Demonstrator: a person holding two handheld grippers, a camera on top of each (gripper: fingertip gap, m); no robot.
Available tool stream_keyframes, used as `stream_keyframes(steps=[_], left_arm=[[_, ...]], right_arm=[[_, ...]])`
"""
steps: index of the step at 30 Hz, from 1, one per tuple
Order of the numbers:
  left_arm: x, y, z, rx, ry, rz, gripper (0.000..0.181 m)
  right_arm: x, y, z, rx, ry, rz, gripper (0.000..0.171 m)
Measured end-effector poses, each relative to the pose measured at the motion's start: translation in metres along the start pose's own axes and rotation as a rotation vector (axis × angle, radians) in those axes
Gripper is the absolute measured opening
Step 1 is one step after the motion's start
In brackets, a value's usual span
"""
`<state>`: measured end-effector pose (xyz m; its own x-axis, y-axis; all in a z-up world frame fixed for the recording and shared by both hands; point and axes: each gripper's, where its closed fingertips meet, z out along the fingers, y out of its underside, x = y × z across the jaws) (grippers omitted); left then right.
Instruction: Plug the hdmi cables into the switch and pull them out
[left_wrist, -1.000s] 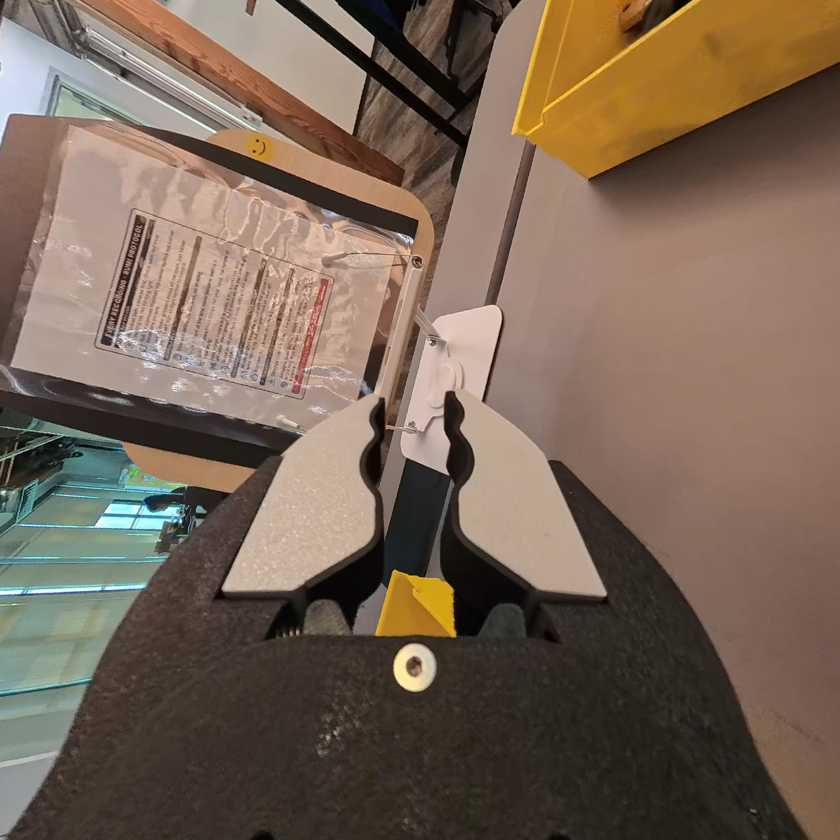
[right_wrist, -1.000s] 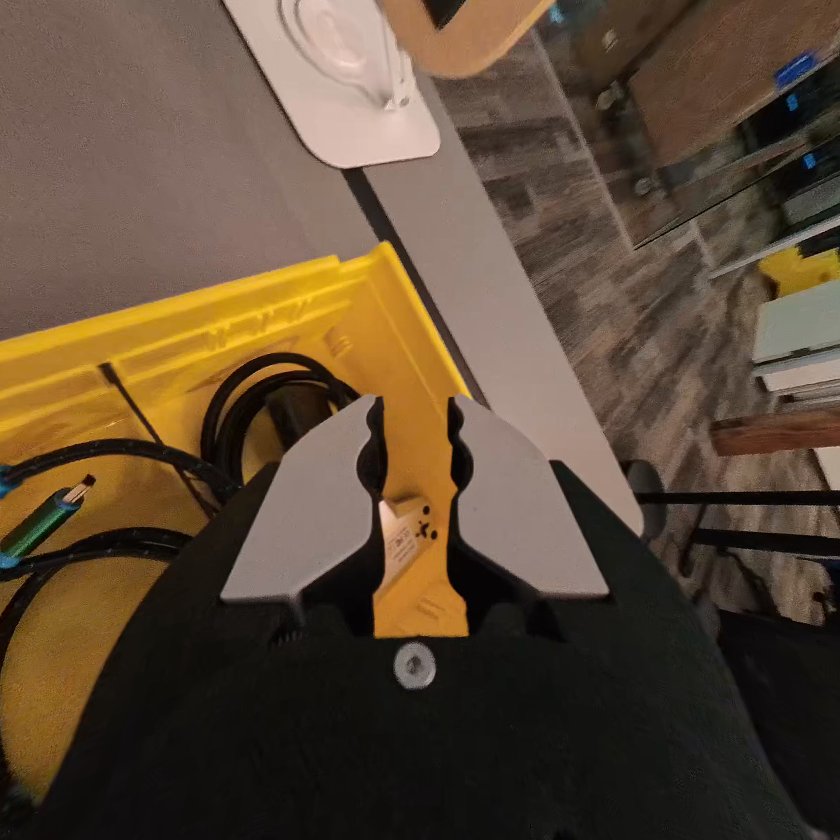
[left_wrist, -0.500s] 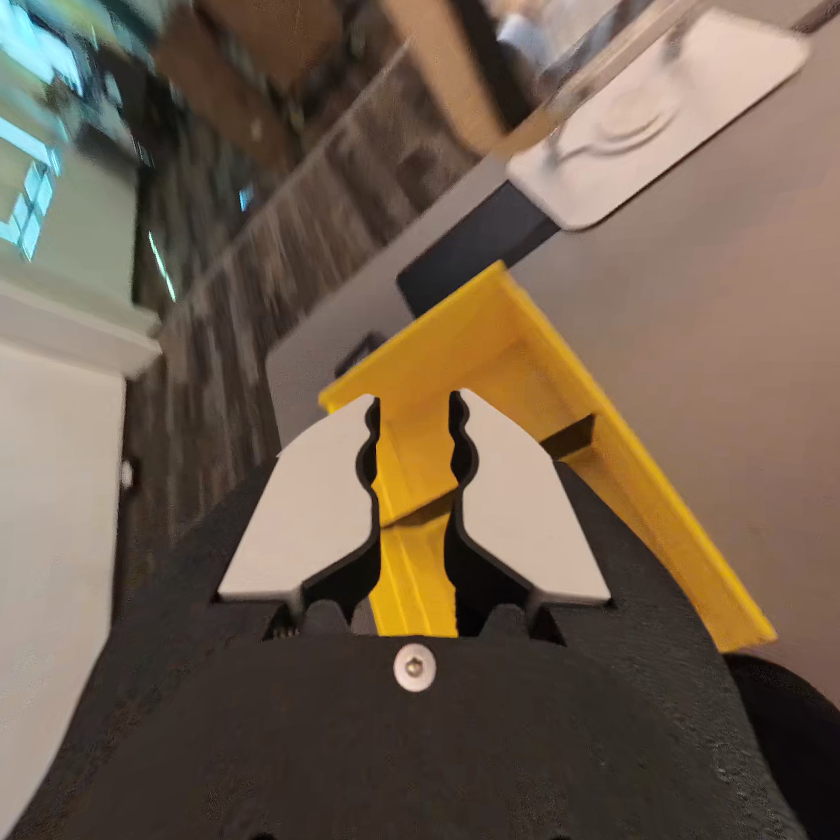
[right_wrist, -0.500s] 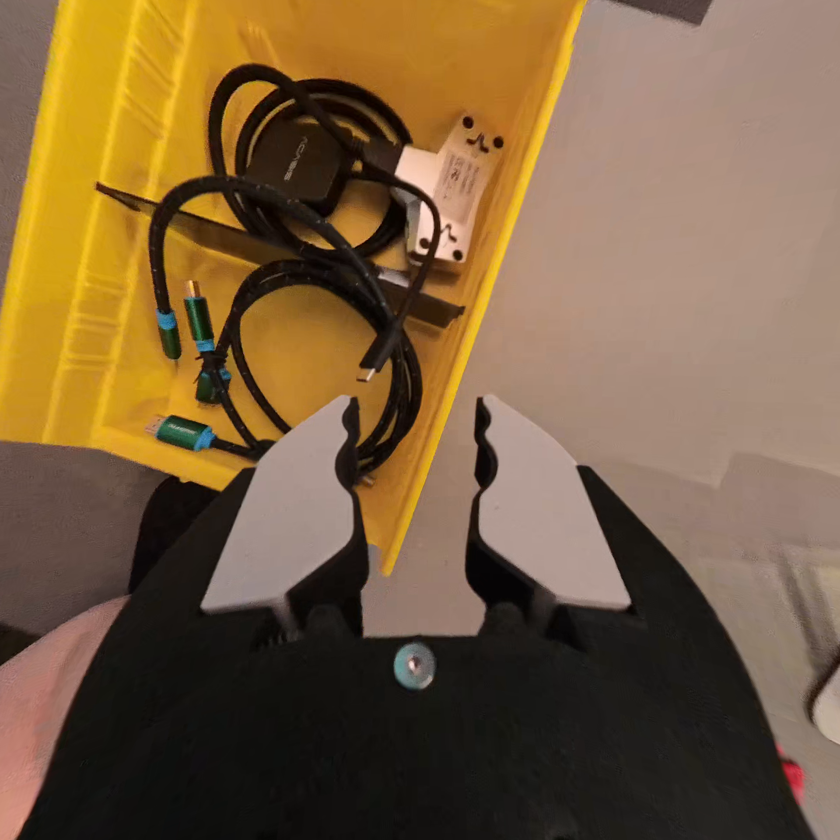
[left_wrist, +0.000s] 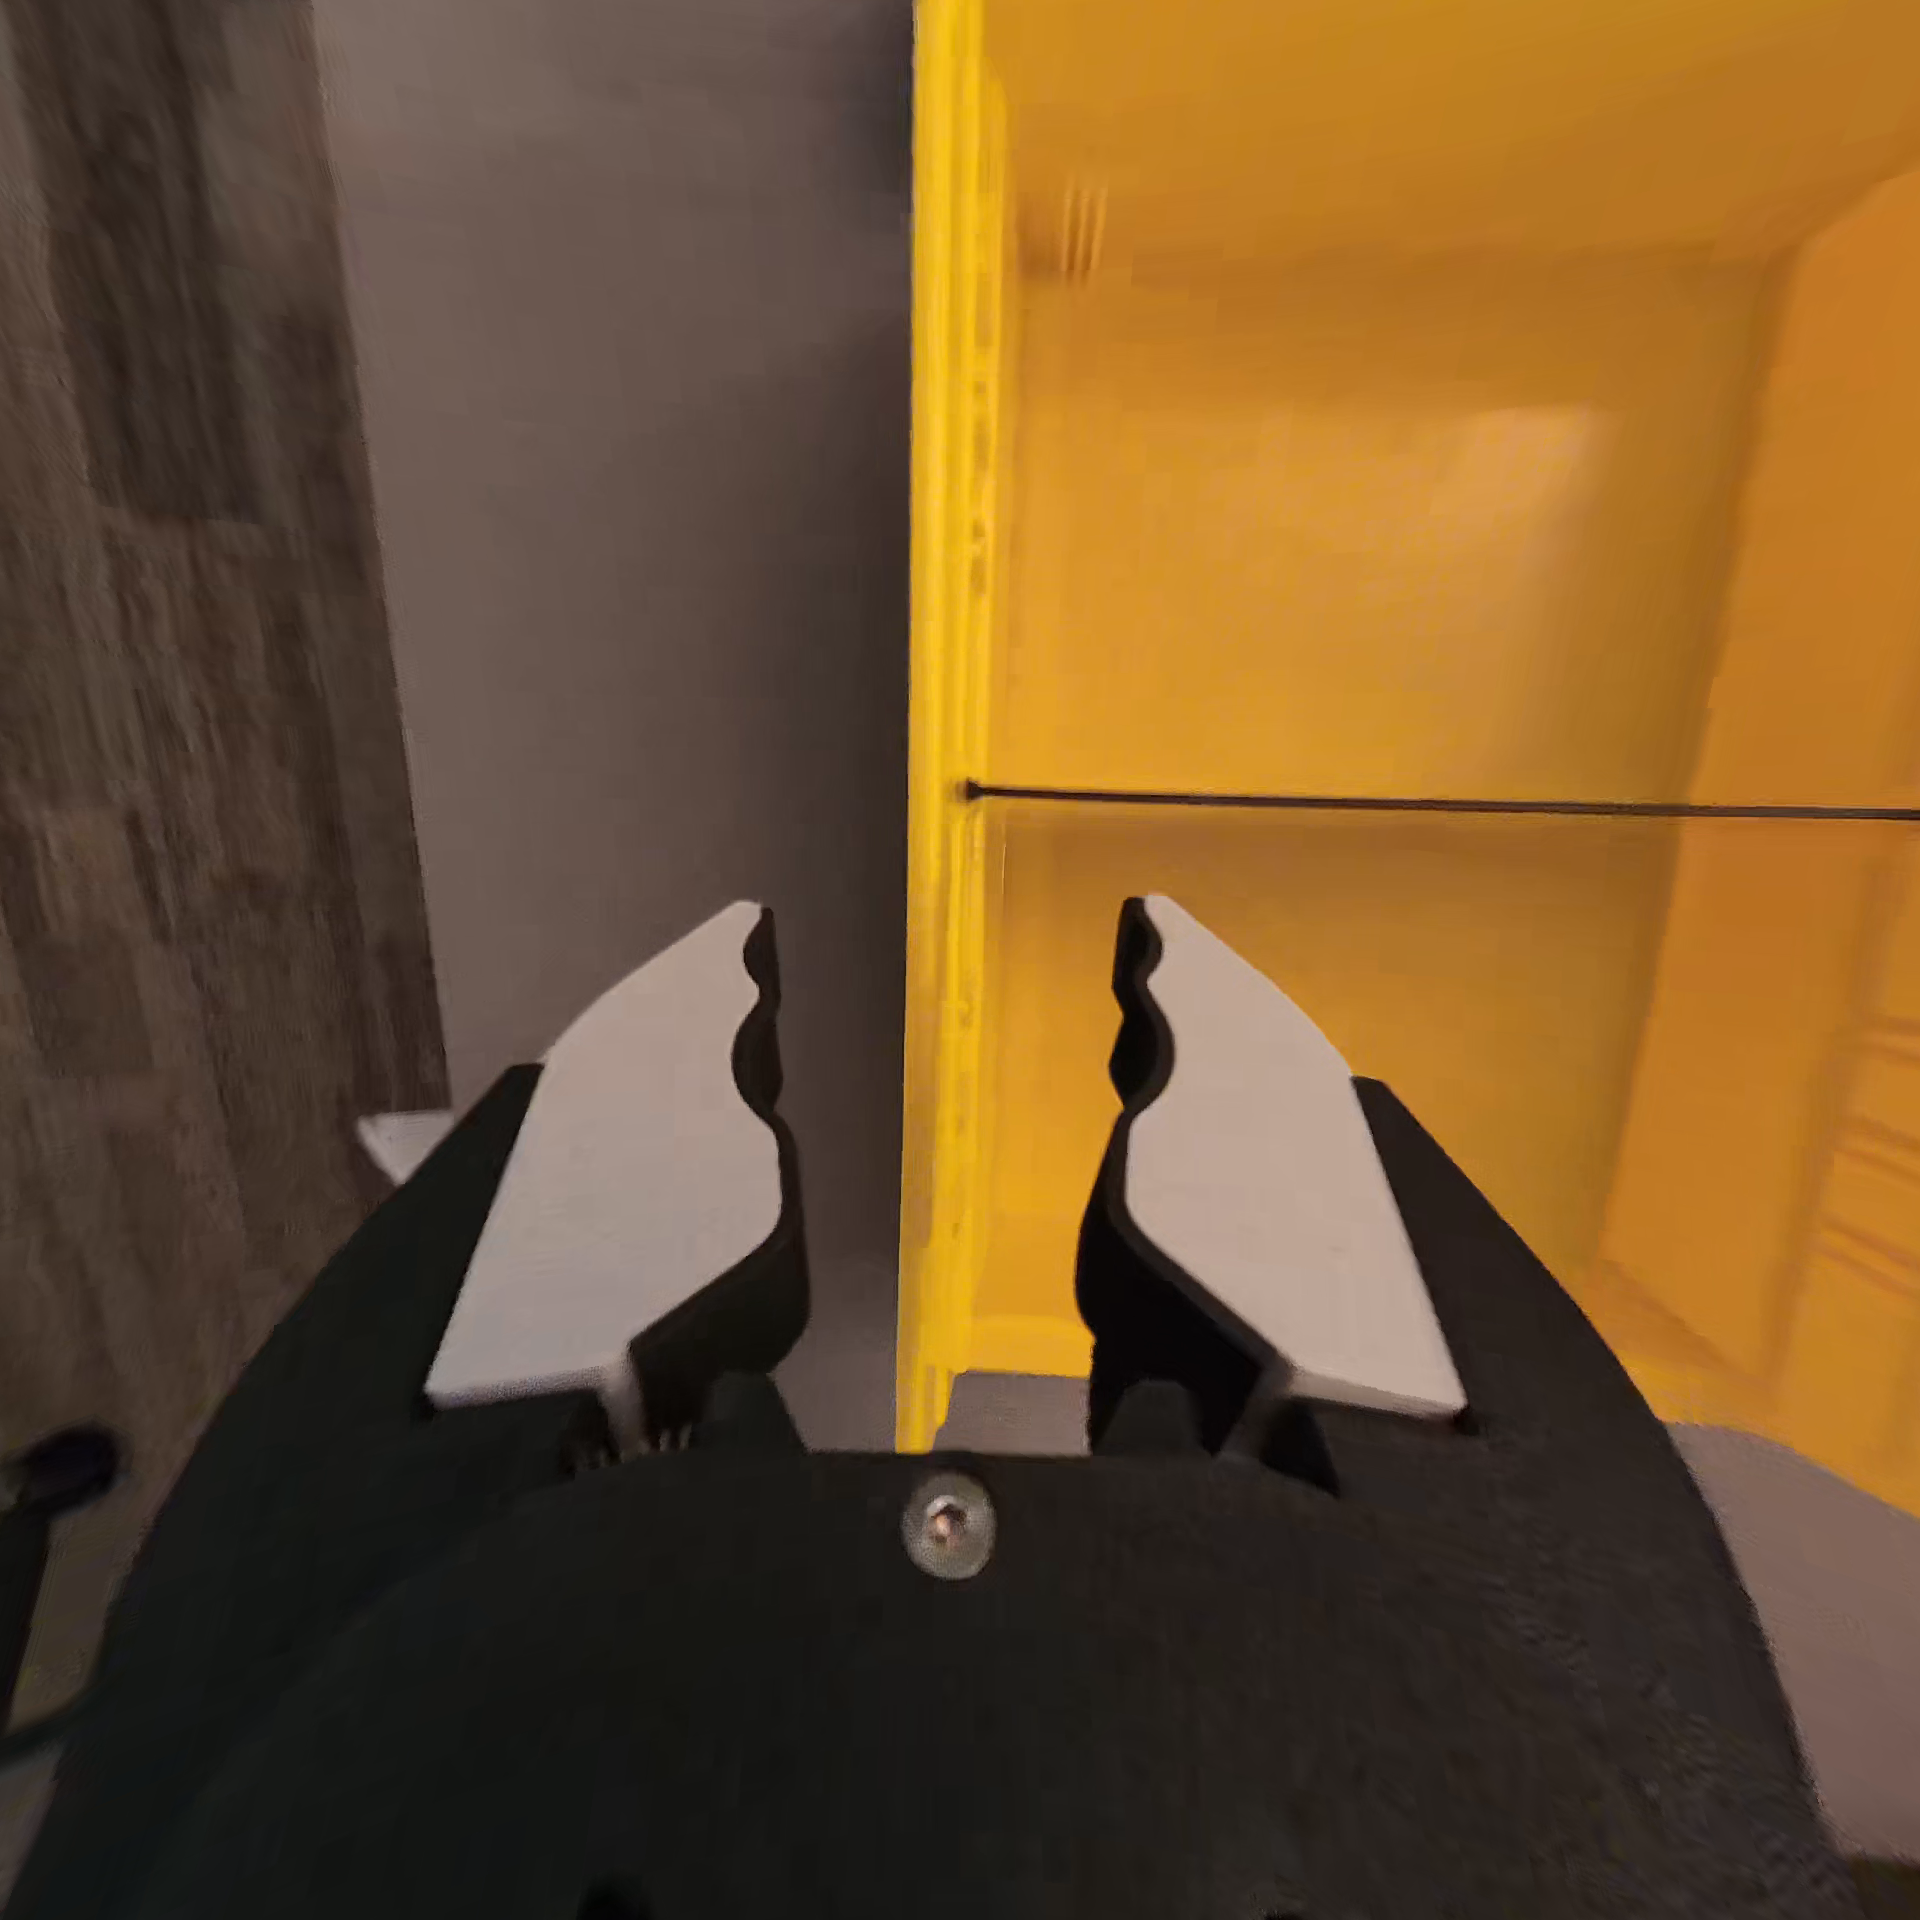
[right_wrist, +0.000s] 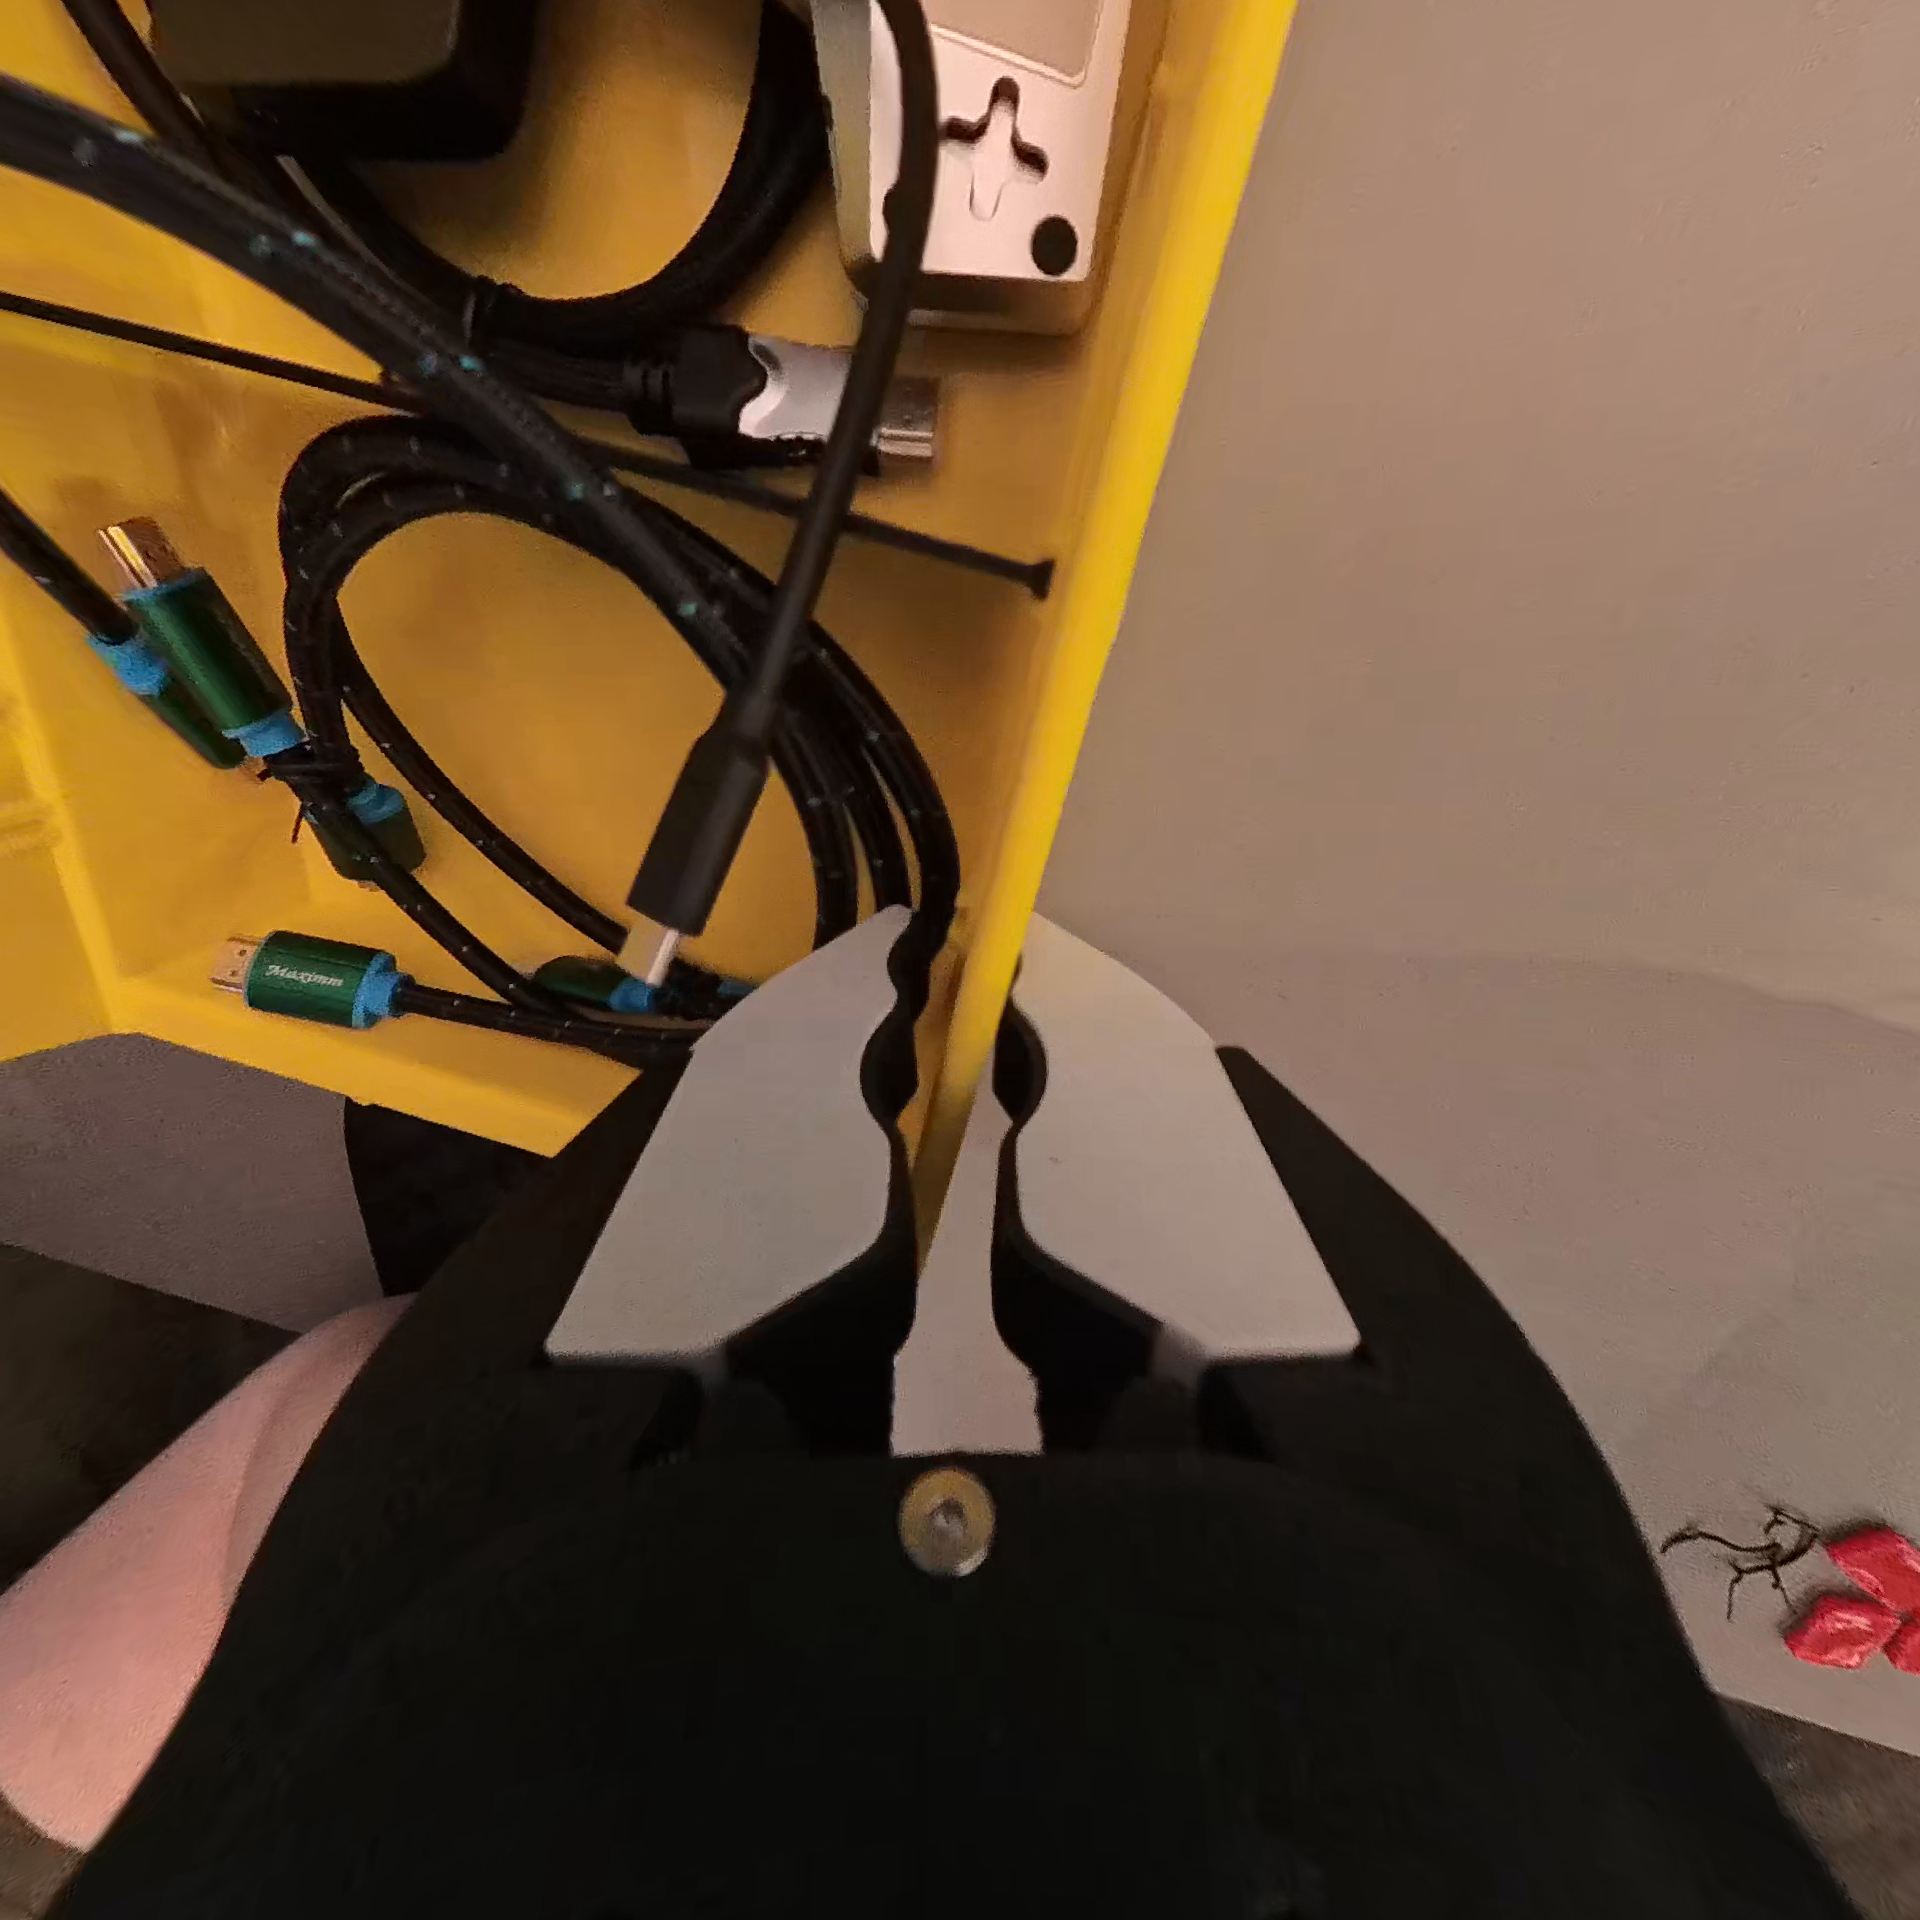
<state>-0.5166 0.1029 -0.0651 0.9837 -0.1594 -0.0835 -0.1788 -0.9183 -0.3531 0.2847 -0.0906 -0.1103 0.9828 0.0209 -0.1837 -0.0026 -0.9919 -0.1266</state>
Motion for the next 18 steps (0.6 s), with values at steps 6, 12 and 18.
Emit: stream_keyframes(steps=[6,12,18], left_arm=[[0.015,0.028,0.027,-0.204,0.122,-0.021,0.029],[0.041,0.036,0.025,-0.288,0.154,0.087,0.01],[0.084,0.042,0.022,-0.399,0.136,0.286,0.018]], right_arm=[[-0.023,0.001,0.006,-0.105,-0.014,-0.02,0.01],[-0.056,-0.011,0.013,-0.169,-0.038,-0.075,0.01],[-0.095,-0.022,0.021,-0.25,0.016,-0.175,0.012]])
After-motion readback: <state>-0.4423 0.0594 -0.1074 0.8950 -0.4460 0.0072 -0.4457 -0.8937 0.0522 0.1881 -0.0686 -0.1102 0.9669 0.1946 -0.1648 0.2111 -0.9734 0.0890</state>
